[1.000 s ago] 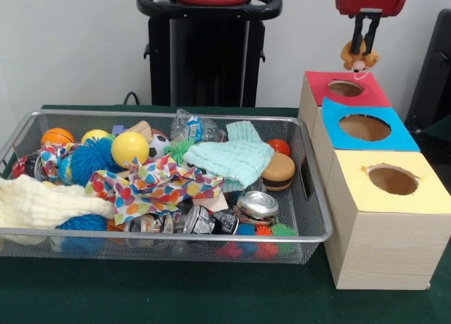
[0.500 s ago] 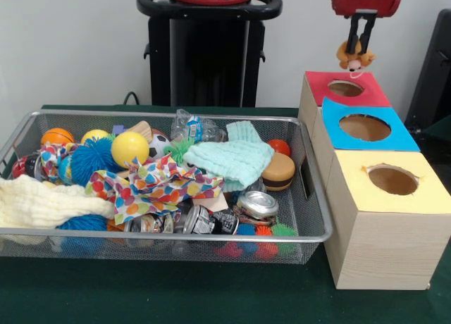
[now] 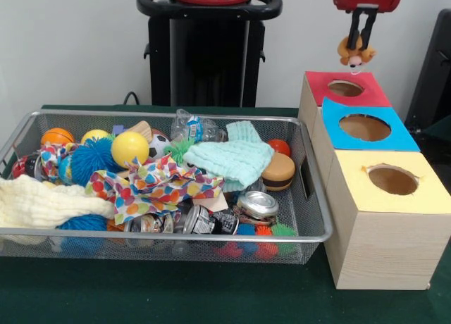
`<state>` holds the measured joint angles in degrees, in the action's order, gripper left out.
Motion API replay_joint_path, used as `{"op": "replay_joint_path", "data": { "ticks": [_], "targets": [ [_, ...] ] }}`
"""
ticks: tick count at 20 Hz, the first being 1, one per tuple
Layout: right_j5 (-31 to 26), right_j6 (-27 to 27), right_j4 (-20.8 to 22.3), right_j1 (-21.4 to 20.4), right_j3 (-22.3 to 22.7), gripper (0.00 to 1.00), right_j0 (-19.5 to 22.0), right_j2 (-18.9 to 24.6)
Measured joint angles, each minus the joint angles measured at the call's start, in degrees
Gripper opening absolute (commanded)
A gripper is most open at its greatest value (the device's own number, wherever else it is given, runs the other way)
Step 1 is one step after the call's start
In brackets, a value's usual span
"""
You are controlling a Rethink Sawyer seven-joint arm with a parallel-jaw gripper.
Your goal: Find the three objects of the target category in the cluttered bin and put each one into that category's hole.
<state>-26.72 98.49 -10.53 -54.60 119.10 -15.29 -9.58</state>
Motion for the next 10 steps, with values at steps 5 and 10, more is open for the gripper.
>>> {"op": "replay_joint_path", "data": {
  "ticks": [5,10],
  "targets": [
    [1.8,0.0,0.0,1.3,0.1,0.0,0.0,0.0],
    [8.1,0.0,0.0,4.4,0.2,0.0,0.1,0.2]
  ]
}}
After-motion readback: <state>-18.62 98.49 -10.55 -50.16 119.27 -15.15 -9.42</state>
